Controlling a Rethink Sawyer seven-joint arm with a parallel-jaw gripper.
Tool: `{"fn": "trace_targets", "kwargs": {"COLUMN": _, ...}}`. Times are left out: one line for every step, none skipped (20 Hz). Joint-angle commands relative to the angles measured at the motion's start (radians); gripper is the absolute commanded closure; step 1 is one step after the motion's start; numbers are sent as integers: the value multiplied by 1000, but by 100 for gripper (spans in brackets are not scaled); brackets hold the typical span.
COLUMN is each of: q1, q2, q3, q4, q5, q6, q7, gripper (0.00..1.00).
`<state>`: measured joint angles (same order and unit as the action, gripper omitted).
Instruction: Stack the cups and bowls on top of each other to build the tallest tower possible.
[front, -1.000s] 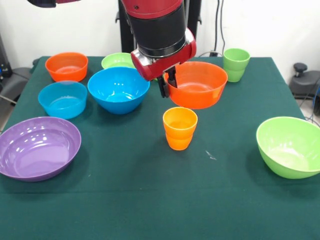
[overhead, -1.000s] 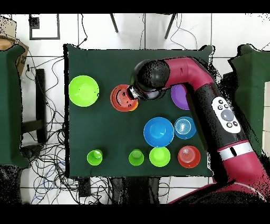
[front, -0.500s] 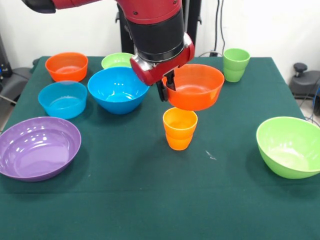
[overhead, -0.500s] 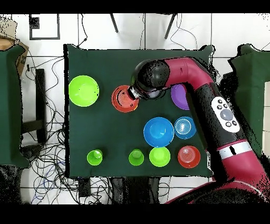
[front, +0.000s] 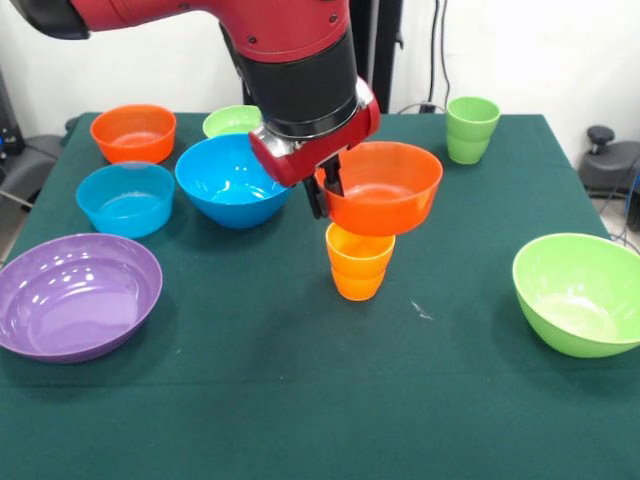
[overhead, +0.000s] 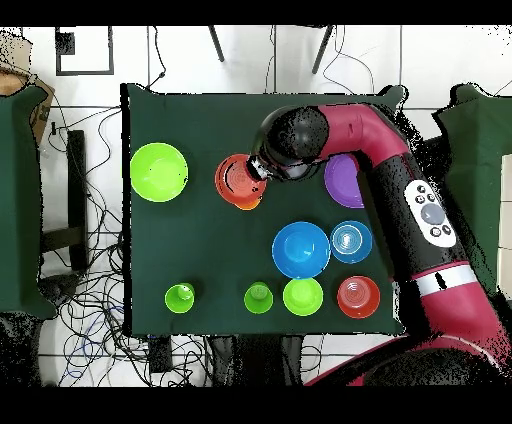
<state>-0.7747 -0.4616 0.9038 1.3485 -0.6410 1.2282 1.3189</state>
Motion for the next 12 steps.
{"fn": "trace_targets", "kwargs": {"q1": 32, "q2": 17, "q3": -19, "q4": -88, "q5": -60, "q6": 62, "q7": -346, "gripper": 100}}
{"fn": "trace_targets", "kwargs": {"q1": 34, "q2": 18, "q3": -21, "q4": -95, "q5": -61, "q6": 68, "q7": -349, "gripper": 100}}
{"fn": "trace_targets", "kwargs": {"q1": 36, "q2": 18, "q3": -23, "q4": -102, "q5": -64, "q6": 72, "q7": -354, "gripper": 100}}
{"fn": "trace_targets", "kwargs": {"q1": 37, "q2": 19, "q3": -24, "q4": -107, "q5": -64, "q6": 75, "q7": -362, "gripper": 100}}
{"fn": "trace_targets", "kwargs": {"q1": 38, "q2": 20, "q3": -26, "q4": -112, "q5": -68, "q6": 78, "q7": -370, "gripper": 100}}
{"fn": "trace_targets", "kwargs": {"q1": 38, "q2": 18, "q3": -27, "q4": -115, "q5": -71, "q6": 80, "q7": -375, "gripper": 100}}
{"fn": "trace_targets", "kwargs": {"q1": 40, "q2": 17, "q3": -30, "q4": -118, "q5": -74, "q6": 81, "q7": -377, "gripper": 100}}
{"fn": "trace_targets", "kwargs": {"q1": 41, "q2": 16, "q3": -32, "q4": -118, "q5": -76, "q6": 81, "q7": -378, "gripper": 100}}
{"fn": "trace_targets", "kwargs": {"q1": 45, "q2": 14, "q3": -34, "q4": -119, "q5": -78, "q6": 80, "q7": -376, "gripper": 100}}
{"fn": "trace_targets", "kwargs": {"q1": 46, "q2": 11, "q3": -36, "q4": -115, "q5": -79, "q6": 78, "q7": -372, "gripper": 100}}
{"fn": "trace_targets", "kwargs": {"q1": 48, "q2": 7, "q3": -38, "q4": -110, "q5": -80, "q6": 76, "q7": -368, "gripper": 100}}
{"fn": "trace_targets", "kwargs": {"q1": 48, "q2": 3, "q3": -40, "q4": -101, "q5": -80, "q6": 70, "q7": -361, "gripper": 100}}
